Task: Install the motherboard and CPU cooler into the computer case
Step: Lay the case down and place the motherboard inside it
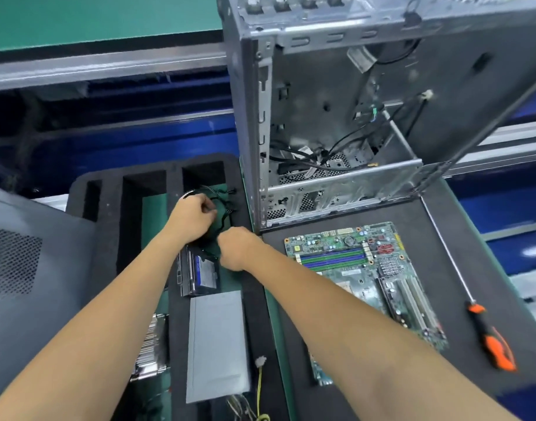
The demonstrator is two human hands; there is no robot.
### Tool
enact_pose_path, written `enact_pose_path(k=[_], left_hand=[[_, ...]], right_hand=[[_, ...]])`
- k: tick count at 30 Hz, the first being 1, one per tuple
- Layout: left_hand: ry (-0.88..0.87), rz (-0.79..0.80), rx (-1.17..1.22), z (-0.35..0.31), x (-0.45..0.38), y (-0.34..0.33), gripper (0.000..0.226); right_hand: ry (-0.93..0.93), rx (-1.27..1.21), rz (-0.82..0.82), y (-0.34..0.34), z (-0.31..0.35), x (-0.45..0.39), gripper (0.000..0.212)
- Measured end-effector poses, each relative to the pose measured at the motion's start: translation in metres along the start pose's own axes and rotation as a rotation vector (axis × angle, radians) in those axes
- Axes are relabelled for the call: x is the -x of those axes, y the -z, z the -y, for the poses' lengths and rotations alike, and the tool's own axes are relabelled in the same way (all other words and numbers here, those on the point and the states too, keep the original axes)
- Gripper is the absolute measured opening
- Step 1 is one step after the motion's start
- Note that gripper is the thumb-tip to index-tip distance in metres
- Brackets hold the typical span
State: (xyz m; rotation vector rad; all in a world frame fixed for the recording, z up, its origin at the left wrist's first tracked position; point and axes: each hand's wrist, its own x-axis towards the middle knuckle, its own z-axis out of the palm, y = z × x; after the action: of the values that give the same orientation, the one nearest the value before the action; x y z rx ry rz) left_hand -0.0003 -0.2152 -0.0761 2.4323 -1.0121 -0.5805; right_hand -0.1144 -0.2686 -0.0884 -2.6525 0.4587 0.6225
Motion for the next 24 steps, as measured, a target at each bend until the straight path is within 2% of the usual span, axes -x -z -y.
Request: enact_pose_path(k=[4, 8, 11, 14, 17, 19, 22, 24], left_hand=[[-0.007, 0.009, 0.014, -0.006, 0.014, -0.004, 0.012], [-0.036, -0.066, 0.026, -0.011, 0.03, -0.007, 0.012], [-0.056, -0.085, -0.004, -0.013, 0.045, -0.01, 0.012], [-0.053, -0.107, 0.005, -0.016, 0.064, -0.015, 0.012], [-0.064, -0.141, 0.032, -0.024, 0.078, -0.02, 0.012], [-0.067, -0.142, 0.043, -0.032, 0.085, -0.024, 0.013], [-0.072, -0.13, 0.053, -0.042, 0.093, -0.03, 0.014], [-0.084, -0.135, 0.052, -0.049, 0.099, -0.036, 0.013]], right_hand=[[0.013, -0.08, 0.045, 0.001, 0.004, 0.022, 0.027], [0.024, -0.152, -0.018, 0.01, 0.002, 0.043, 0.007], [0.05, -0.181, -0.08, 0.011, -0.003, 0.058, 0.006], [0.1, -0.167, -0.133, 0.013, -0.012, 0.076, 0.028], [0.08, -0.232, -0.103, 0.019, -0.031, 0.098, 0.046], [0.03, -0.282, -0.071, 0.021, -0.049, 0.113, 0.042], [-0.07, -0.372, -0.016, 0.025, -0.078, 0.131, 0.022], [-0.123, -0.384, -0.061, 0.027, -0.095, 0.142, 0.021]])
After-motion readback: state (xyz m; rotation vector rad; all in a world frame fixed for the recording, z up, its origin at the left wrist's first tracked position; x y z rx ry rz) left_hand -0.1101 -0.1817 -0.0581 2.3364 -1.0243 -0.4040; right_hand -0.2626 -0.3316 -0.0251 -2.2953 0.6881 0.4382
